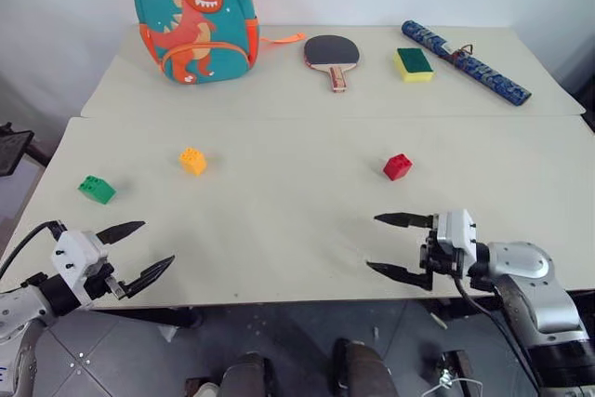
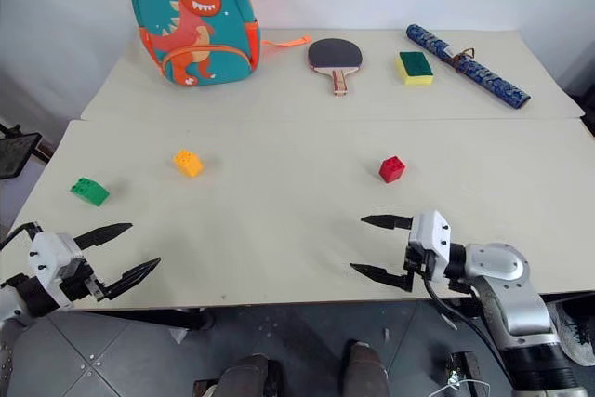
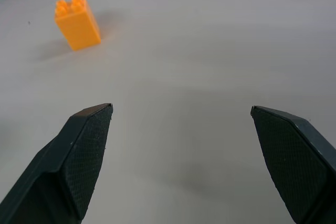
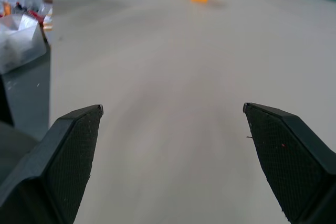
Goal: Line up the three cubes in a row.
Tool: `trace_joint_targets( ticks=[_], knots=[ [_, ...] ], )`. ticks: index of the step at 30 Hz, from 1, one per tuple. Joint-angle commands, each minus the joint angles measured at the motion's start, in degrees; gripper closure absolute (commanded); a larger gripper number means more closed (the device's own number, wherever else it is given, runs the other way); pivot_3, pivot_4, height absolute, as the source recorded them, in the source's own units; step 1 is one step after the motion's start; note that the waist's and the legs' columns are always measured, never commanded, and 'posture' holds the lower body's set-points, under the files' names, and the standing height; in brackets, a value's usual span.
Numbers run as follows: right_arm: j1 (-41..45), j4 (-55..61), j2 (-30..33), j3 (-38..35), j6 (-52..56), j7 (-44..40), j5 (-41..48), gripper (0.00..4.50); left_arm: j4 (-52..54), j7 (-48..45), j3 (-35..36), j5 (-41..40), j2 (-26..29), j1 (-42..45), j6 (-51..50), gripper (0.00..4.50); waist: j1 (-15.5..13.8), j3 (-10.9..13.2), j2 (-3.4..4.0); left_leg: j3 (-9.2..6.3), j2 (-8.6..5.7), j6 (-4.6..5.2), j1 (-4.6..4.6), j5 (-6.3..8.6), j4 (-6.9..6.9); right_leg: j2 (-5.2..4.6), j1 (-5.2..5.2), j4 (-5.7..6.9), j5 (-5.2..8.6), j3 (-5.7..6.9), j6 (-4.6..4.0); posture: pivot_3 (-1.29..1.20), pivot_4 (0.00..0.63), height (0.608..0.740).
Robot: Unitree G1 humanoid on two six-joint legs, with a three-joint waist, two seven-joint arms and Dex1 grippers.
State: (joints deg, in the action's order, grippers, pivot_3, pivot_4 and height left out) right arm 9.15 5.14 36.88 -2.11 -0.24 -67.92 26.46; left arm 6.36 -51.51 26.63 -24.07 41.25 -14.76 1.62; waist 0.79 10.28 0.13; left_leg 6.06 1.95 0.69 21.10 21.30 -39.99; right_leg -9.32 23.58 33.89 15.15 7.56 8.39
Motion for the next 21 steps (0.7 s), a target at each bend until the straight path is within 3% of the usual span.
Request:
trace_joint_targets(
  ticks=[1,4,8,13,16,21],
  knots=[
    [0.1,2.6,-0.5,-0.3,0.0,0.5,0.8,0.01,2.2,-0.1,-0.1,-0.2,-0.3,-0.5,0.1,0.00,-0.1,0.0,0.00,0.00,0.00,0.00,0.00,0.00,0.00,0.00,0.00,-0.01,0.00,0.00,0.00,0.00,0.150,0.740],
    [-1.1,3.2,-1.2,-2.2,-0.4,2.9,0.9,0.01,5.2,1.6,-1.2,-3.4,-1.4,1.7,-4.0,0.00,-1.0,0.0,-0.01,-0.03,0.00,0.01,0.02,0.00,-0.03,0.00,-0.01,-0.01,0.00,0.00,0.00,0.00,0.150,0.740],
    [-4.2,4.4,-2.0,-11.0,2.5,12.3,3.1,0.01,12.1,2.2,-6.1,-7.1,-2.8,6.6,-9.1,0.00,-1.9,0.0,-0.01,-0.04,-0.05,0.02,0.05,0.00,-0.12,-0.05,-0.04,0.01,-0.01,-0.03,0.02,0.00,0.150,0.740],
    [-11.8,-1.3,-3.7,-24.4,-0.6,24.4,0.1,0.01,13.2,1.5,-17.2,-1.5,-4.6,13.5,-9.2,0.00,-2.3,0.0,0.00,-0.06,-0.09,0.02,0.01,0.00,-0.07,-0.05,-0.08,0.04,-0.03,0.00,0.05,0.00,0.150,0.740],
    [-13.2,-4.6,-4.3,-26.1,-1.7,27.5,-1.8,0.01,10.5,3.7,-19.6,-0.7,-6.3,17.0,-11.1,0.00,-1.7,-0.1,0.05,0.05,-0.09,0.01,-0.03,0.00,-0.03,-0.01,-0.07,0.01,-0.03,-0.03,0.05,0.00,0.150,0.740],
    [-10.6,-3.7,-4.9,-23.1,0.7,29.6,-2.9,0.01,8.5,1.9,-20.3,-1.9,-6.8,19.8,-12.0,0.00,0.3,-0.1,0.09,0.23,-0.04,0.02,-0.19,-0.04,-0.04,0.03,-0.07,0.08,-0.02,-0.27,0.03,0.00,0.150,0.740]
  ],
)
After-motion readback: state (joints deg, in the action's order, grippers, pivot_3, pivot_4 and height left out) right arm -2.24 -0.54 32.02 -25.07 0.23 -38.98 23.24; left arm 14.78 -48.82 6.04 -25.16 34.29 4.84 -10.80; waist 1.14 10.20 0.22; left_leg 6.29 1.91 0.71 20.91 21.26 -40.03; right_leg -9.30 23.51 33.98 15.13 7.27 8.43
